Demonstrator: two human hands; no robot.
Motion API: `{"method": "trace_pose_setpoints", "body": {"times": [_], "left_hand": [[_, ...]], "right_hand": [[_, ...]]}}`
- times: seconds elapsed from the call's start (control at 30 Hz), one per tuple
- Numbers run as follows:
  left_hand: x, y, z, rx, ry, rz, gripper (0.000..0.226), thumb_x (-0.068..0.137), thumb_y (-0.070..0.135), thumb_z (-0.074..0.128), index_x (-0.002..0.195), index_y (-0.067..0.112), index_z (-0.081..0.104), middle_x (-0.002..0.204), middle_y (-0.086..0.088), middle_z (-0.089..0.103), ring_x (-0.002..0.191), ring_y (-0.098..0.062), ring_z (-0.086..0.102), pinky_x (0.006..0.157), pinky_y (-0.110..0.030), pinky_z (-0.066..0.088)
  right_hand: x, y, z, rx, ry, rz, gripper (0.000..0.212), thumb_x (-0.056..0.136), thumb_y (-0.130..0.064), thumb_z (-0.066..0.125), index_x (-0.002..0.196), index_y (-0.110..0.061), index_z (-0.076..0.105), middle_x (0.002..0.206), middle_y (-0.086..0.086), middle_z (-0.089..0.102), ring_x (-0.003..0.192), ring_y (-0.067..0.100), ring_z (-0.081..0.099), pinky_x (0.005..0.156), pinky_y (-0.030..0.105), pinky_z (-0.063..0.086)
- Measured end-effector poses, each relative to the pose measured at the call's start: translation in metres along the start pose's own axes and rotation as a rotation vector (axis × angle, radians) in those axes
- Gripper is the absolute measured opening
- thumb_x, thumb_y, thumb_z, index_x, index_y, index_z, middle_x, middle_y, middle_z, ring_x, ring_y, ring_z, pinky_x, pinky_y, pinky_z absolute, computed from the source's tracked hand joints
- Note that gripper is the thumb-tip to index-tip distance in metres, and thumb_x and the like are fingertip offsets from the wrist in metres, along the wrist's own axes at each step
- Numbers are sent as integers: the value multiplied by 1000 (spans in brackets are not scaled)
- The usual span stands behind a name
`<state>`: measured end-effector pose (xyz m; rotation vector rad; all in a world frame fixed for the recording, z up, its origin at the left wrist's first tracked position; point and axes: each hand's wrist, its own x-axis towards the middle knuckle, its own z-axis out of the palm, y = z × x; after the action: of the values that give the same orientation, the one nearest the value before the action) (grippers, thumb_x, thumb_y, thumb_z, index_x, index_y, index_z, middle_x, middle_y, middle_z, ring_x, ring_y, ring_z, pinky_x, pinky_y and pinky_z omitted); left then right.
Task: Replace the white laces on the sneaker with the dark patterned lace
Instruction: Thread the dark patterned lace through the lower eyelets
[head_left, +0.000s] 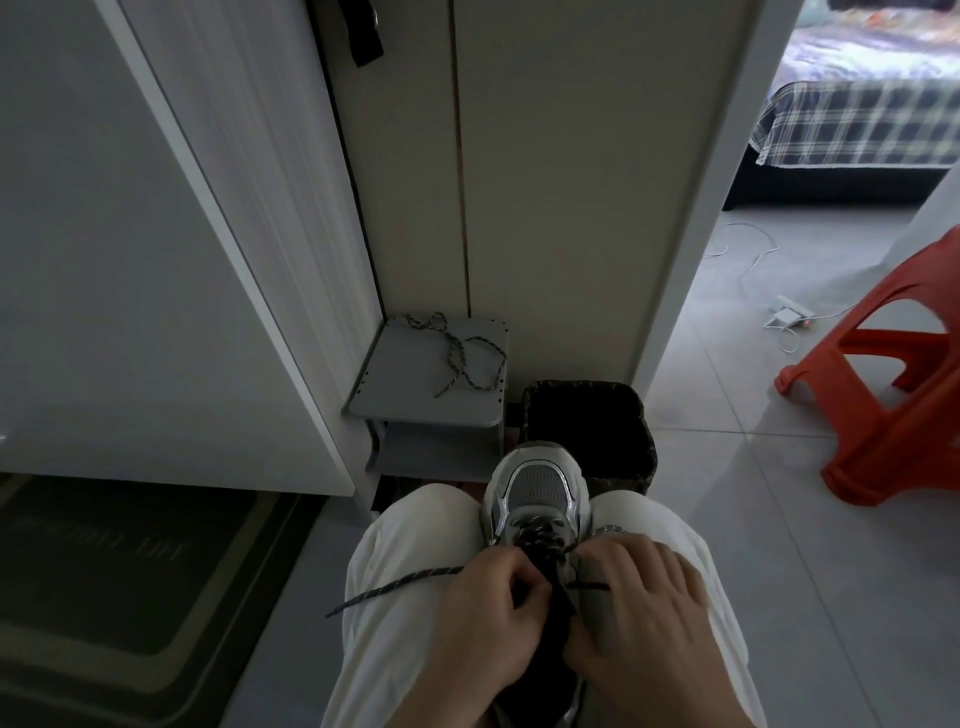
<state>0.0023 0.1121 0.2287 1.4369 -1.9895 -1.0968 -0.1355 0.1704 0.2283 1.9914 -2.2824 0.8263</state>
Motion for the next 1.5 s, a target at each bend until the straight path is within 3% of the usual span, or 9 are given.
{"method": "trace_pose_setpoints", "body": {"times": [0.2, 0.37, 0.5, 0.63, 0.73, 0.83, 1.03, 1.23, 1.5], "left_hand": [[-13, -13, -49, -188, 128, -151, 23, 80, 11, 68, 61, 16, 58, 47, 10, 49, 46, 0, 43, 50, -15, 34], [-29, -56, -110, -164, 253, -407, 12, 83, 16, 67, 74, 8, 65, 68, -13, 60, 62, -22, 53, 59, -31, 41], [-41, -71, -112, 0, 56, -517, 13, 83, 15, 69, 79, 3, 67, 74, -16, 63, 70, -22, 57, 70, -31, 44], [-39, -62, -96, 299, -129, -463, 22, 89, 29, 61, 95, 8, 65, 96, -1, 65, 90, -7, 59, 79, -13, 41], [-34, -47, -96, 463, -121, -402, 19, 93, 31, 54, 96, 13, 51, 121, 3, 52, 108, -7, 52, 90, -17, 40], [-32, -22, -88, 534, -52, -165, 30, 88, 38, 59, 109, 36, 38, 111, 15, 42, 91, 5, 47, 75, -8, 38], [-22, 5, -25, 378, -22, 272, 22, 90, 35, 51, 112, 37, 53, 112, 21, 43, 106, 4, 39, 86, -11, 34], [-10, 9, -7, 485, 14, 200, 16, 93, 38, 46, 105, 30, 53, 107, 16, 39, 99, -5, 45, 73, -23, 41], [-21, 19, -21, 503, -80, 192, 14, 93, 37, 47, 84, 32, 37, 98, 18, 33, 100, -3, 43, 72, -18, 32]], "right_hand": [[-7, 7, -3, -96, -30, 116, 39, 48, -44, 50, 84, -30, 56, 80, -12, 47, 78, 18, 52, 74, 26, 27], [-5, -6, -1, -9, 53, 69, 35, 50, -41, 44, 81, -26, 53, 76, -11, 47, 75, 15, 45, 71, 25, 26], [-7, -6, 0, 94, 12, 117, 35, 50, -41, 47, 81, -25, 56, 75, -12, 46, 68, 16, 53, 66, 24, 29], [-12, -3, 3, 283, -106, 189, 45, 52, -39, 66, 95, -32, 54, 88, -16, 45, 76, 11, 50, 65, 21, 33], [-14, -1, 4, 370, -175, 224, 70, 61, -47, 73, 117, -51, 30, 112, -28, 29, 91, -4, 47, 69, 7, 34], [-13, -1, 3, 387, -184, 231, 88, 65, -49, 74, 130, -56, 14, 116, -31, 26, 95, -5, 48, 73, 8, 36], [-8, -7, 5, 355, -286, 232, 75, 69, -42, 69, 124, -59, 21, 109, -21, 39, 99, 4, 55, 77, 16, 42], [-6, -5, 7, 366, -267, 283, 44, 68, -37, 72, 101, -39, 42, 96, -17, 49, 77, -2, 51, 65, 12, 40], [-2, 2, 6, 382, -335, 240, 41, 65, -34, 72, 94, -32, 44, 82, -14, 51, 68, -4, 49, 60, 11, 38]]}}
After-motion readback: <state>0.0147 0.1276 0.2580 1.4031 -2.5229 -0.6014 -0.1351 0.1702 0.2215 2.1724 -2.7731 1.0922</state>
